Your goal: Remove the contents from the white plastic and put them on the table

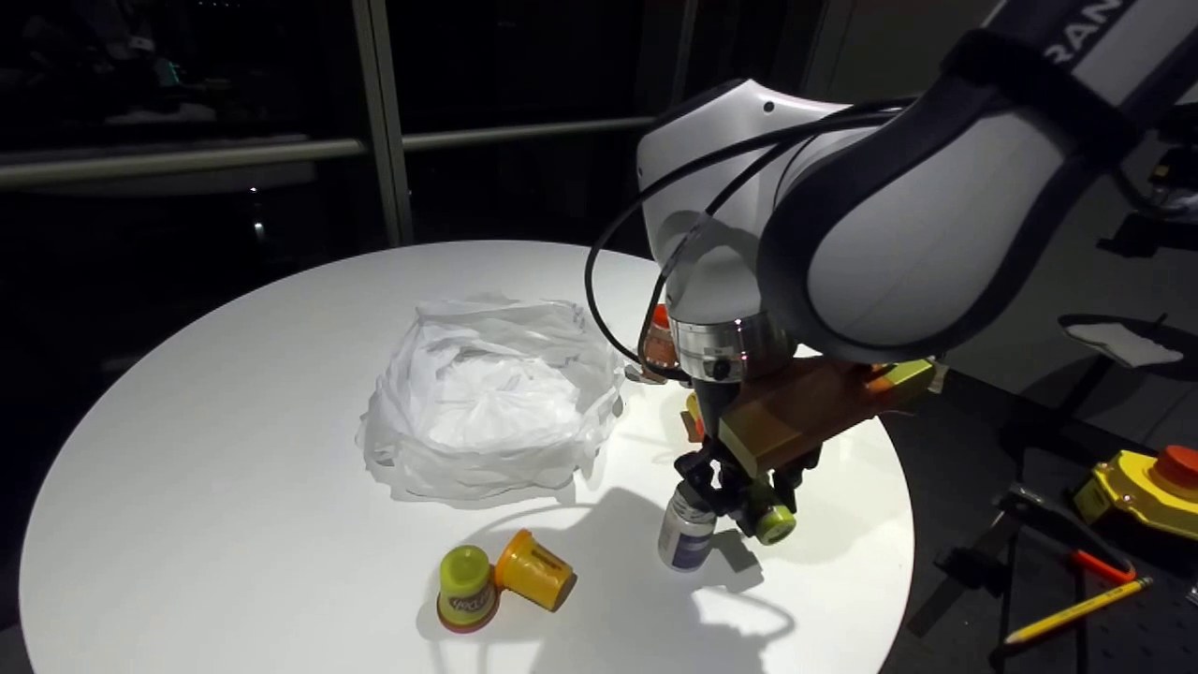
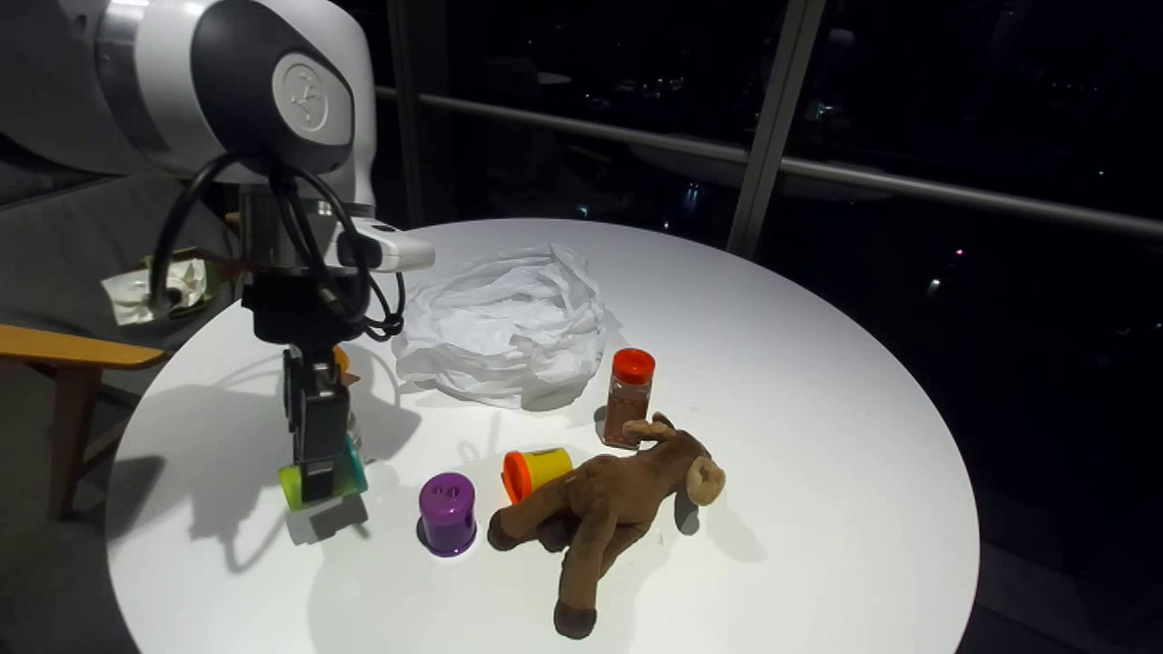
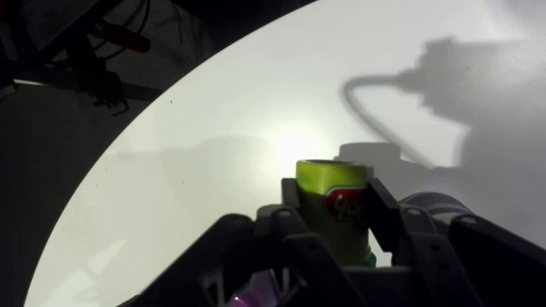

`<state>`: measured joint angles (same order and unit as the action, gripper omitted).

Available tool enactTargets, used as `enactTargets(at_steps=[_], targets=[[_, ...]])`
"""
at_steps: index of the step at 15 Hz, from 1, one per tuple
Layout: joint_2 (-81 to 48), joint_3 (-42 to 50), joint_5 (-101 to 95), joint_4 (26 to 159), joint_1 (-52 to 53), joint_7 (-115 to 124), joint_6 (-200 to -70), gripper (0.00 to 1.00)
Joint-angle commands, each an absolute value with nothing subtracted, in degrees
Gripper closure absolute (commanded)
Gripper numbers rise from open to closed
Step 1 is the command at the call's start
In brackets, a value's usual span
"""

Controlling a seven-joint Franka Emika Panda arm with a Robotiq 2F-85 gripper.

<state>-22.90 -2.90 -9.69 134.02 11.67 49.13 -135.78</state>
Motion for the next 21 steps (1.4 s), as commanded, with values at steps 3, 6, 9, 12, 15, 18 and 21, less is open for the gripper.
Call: enactTargets(at_steps=[3, 6, 9, 12, 15, 18, 21], targets=[[-22.75, -0.47, -10.00, 133.38, 12.47, 48.23, -140.19, 0.12], [-22.11, 0.88, -10.61, 133.55, 12.72, 48.77, -141.93, 0.00], [-19.12, 1.34, -10.75, 134.87, 12.96, 48.42, -142.19, 0.00], [-13.72, 1.84, -13.20, 136.27, 14.11, 49.96, -140.55, 0.00], [-7.41, 1.29, -17.98, 136.85, 14.68, 50.97, -138.67, 0.00], [-1.30, -1.41, -20.40, 136.77, 13.56, 48.08, -137.72, 0.00], [4.23, -4.19, -17.99, 136.09, 12.42, 44.49, -134.76, 0.00]])
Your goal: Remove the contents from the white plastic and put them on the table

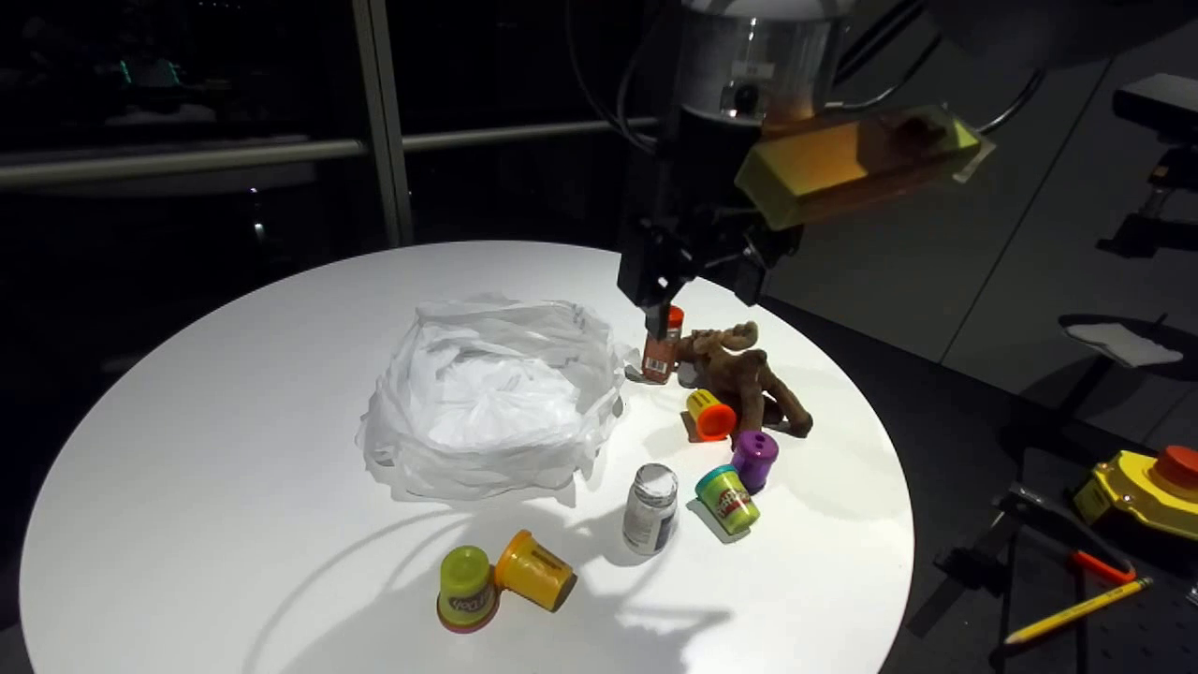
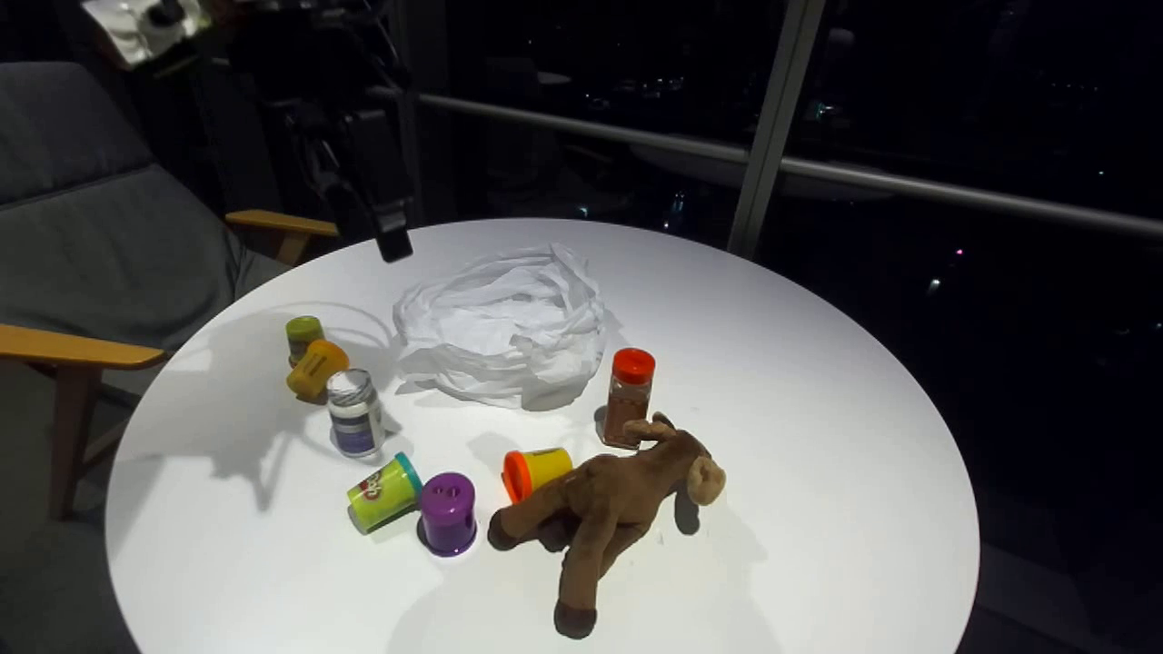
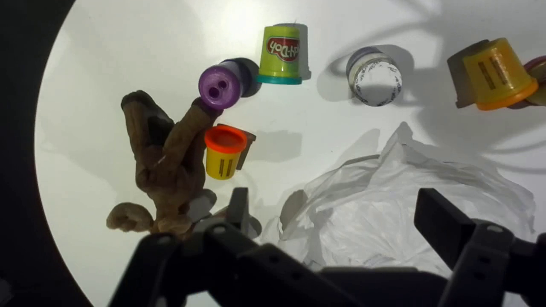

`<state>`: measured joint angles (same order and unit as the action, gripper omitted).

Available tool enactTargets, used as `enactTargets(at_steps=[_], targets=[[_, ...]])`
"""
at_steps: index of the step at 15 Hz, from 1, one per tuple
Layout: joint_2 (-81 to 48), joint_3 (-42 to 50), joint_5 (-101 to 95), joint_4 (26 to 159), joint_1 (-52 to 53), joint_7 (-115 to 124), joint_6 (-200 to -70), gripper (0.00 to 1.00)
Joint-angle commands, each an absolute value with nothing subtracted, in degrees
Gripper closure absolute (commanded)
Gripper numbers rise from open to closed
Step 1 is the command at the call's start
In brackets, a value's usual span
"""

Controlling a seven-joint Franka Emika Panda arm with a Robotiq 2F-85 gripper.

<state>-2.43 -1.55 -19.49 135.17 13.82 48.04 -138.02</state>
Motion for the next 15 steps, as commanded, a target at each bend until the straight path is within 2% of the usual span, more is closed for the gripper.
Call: enactTargets(at_steps=[1, 6, 7, 15], targets=[[5.93, -5.04, -15.77, 135.82, 12.27, 42.30, -133.19, 0.00], [13.70, -8.72, -11.81, 135.64, 12.75, 31.68, -126.83, 0.00], [10.14, -9.39, -13.73, 135.00, 11.00, 36.57, -128.99, 0.00], [12.81, -10.59, -12.31, 135.60, 11.00, 32.69, -127.34, 0.00]])
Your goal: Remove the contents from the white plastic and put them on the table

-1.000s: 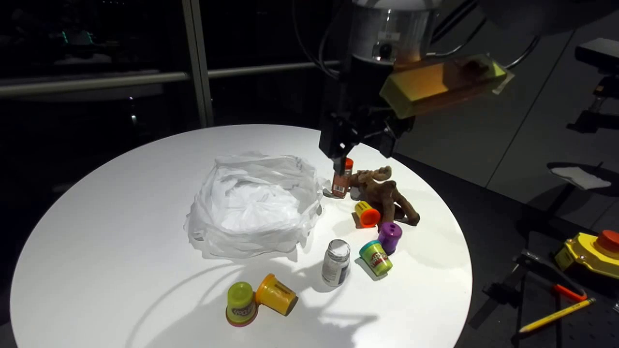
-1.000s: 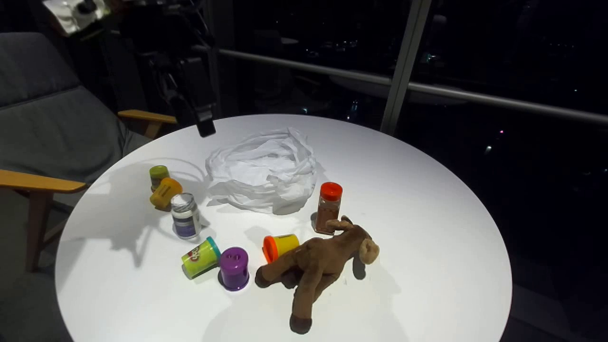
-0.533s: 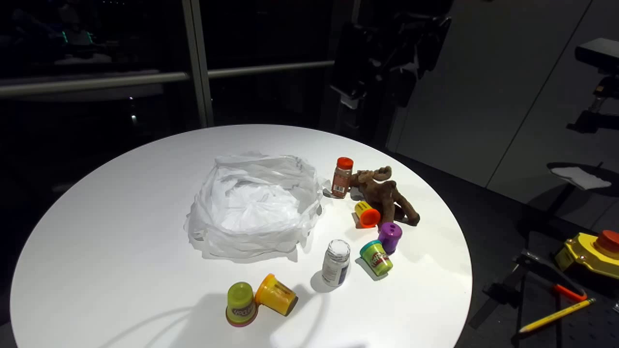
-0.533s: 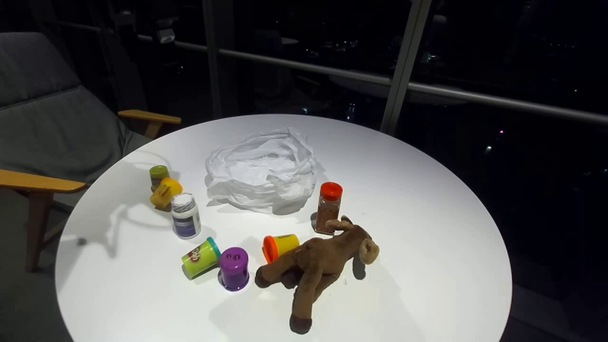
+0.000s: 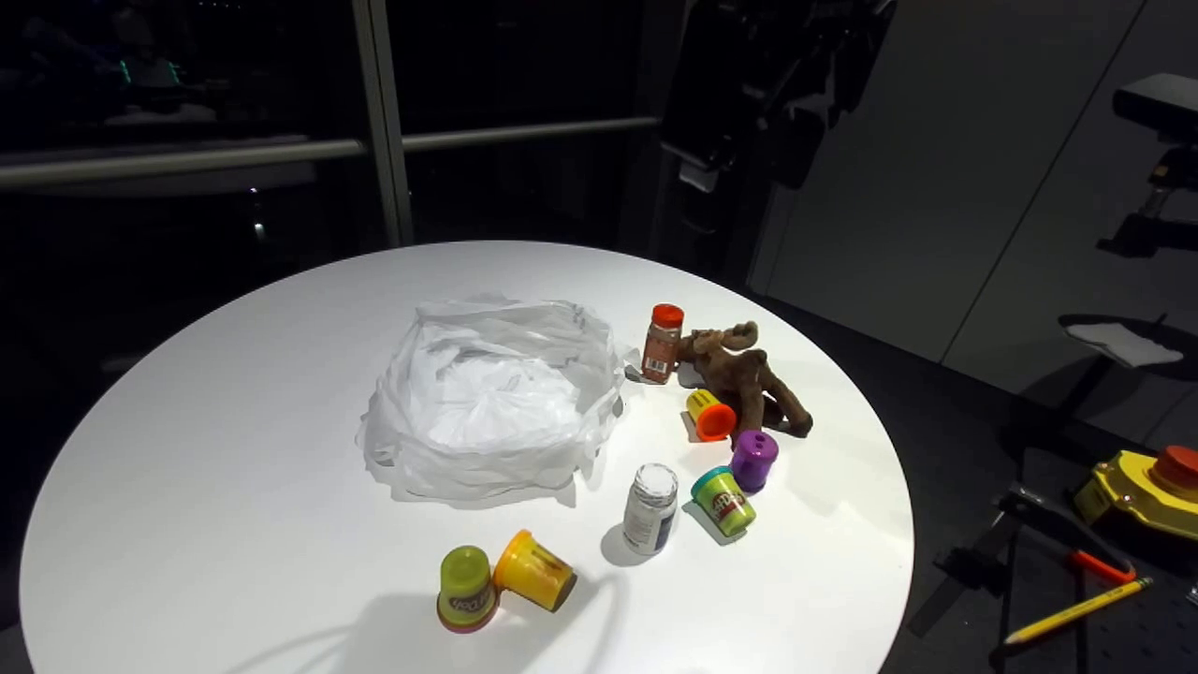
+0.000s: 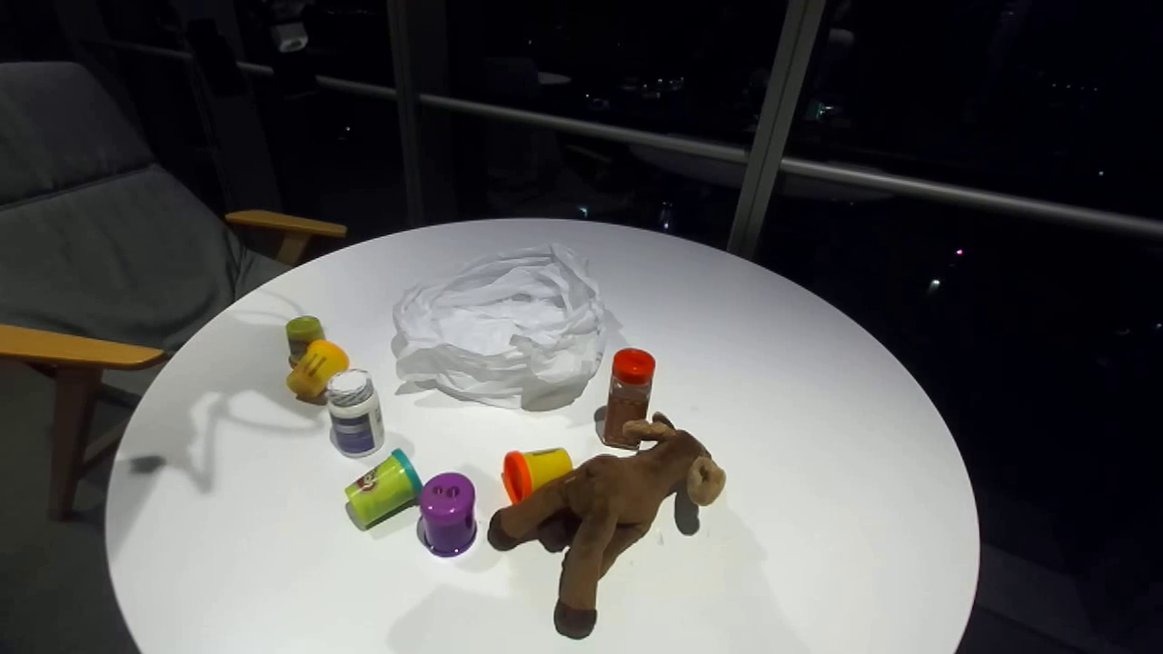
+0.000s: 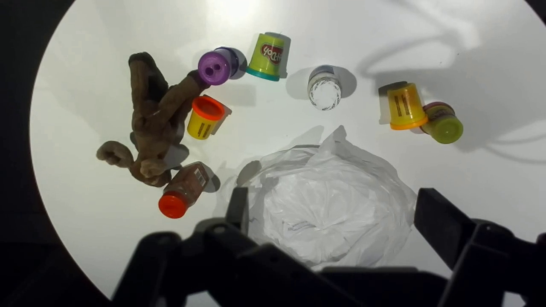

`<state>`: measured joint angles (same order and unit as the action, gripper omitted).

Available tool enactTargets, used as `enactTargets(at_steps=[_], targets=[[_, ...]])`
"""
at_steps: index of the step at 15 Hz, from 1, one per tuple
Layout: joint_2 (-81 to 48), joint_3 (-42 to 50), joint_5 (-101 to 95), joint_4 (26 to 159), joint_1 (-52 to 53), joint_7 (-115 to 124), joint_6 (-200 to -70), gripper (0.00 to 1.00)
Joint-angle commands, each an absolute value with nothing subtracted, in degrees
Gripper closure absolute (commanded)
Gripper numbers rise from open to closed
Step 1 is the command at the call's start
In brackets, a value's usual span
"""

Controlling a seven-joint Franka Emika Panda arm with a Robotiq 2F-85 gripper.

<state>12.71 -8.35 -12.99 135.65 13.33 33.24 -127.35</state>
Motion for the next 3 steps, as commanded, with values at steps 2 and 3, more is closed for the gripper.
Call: enactTargets(at_steps=[2, 3], targets=[[12.81, -10.59, -12.31, 135.60, 11.00, 32.65, -127.33, 0.00], [12.81, -10.59, -12.31, 135.60, 11.00, 32.64, -127.34, 0.00]])
